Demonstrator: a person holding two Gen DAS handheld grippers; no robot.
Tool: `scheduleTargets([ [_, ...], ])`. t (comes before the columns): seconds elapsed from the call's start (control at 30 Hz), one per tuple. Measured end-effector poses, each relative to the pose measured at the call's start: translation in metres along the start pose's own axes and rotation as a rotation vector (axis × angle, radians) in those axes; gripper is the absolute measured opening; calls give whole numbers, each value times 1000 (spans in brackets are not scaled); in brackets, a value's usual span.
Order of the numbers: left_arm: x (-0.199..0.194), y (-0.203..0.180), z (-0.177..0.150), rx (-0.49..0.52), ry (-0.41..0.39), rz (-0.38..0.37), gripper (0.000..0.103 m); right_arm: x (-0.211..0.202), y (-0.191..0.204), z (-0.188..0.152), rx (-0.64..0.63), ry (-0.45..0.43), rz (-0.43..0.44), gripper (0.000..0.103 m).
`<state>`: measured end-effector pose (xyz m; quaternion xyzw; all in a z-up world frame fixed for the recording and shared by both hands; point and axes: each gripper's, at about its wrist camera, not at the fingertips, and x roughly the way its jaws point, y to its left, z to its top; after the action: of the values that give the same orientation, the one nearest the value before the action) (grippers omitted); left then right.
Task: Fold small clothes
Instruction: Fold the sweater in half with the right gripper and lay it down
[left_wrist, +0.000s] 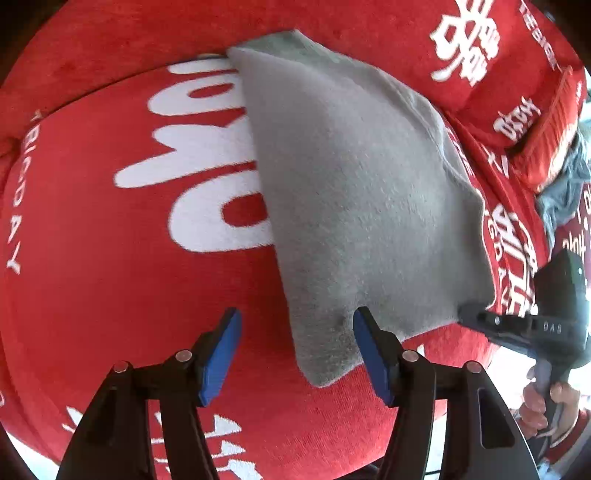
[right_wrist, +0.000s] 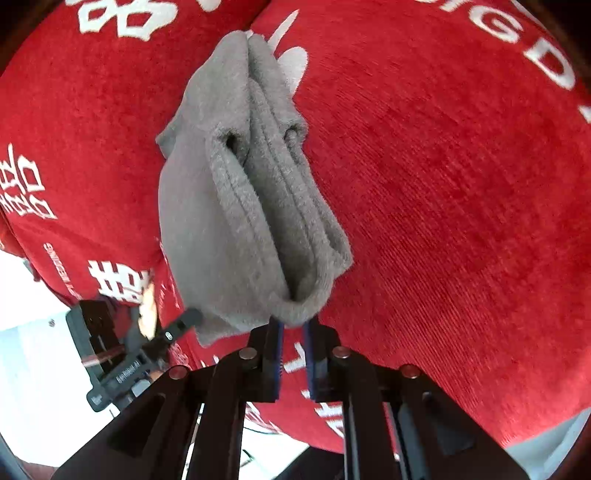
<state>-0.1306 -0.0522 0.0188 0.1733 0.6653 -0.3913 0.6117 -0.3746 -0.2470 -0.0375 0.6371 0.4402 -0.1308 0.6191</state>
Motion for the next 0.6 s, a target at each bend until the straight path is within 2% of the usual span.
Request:
scheduleTargets([
  [0.03, -3, 2, 0, -12, -5, 9, 64, -2, 3, 0, -11, 9, -12, 13],
  [0.07, -5, 5, 0, -15, -8, 16, 74, -5, 7, -1, -26, 17, -29, 14],
  [0.1, -8, 7, 0, -17, -11, 29, 93, -8, 8, -2, -38, 22, -43, 16],
  [0.13, -11, 8, 0, -17, -20, 45, 98, -12, 12, -2, -56, 26, -65, 27],
  [0.17, -13, 9, 0, -15, -28, 57, 100, -14, 15, -2, -69, 26, -83, 46],
  [0.2, -14, 10, 0, -14, -30, 61, 100, -21, 17, 0, -87, 22, -105, 54],
  [0.3, -11, 10, 2, -24, -15, 70, 100, -35, 29, 3, -144, 2, -114, 56],
  [0.47, -6, 7, 7, -23, -4, 131, 100, -46, 57, 17, -230, -81, -145, 56],
  [0.6, -4, 4, 20, -74, -28, 141, 100, -33, 68, 54, -232, -126, -209, 56],
])
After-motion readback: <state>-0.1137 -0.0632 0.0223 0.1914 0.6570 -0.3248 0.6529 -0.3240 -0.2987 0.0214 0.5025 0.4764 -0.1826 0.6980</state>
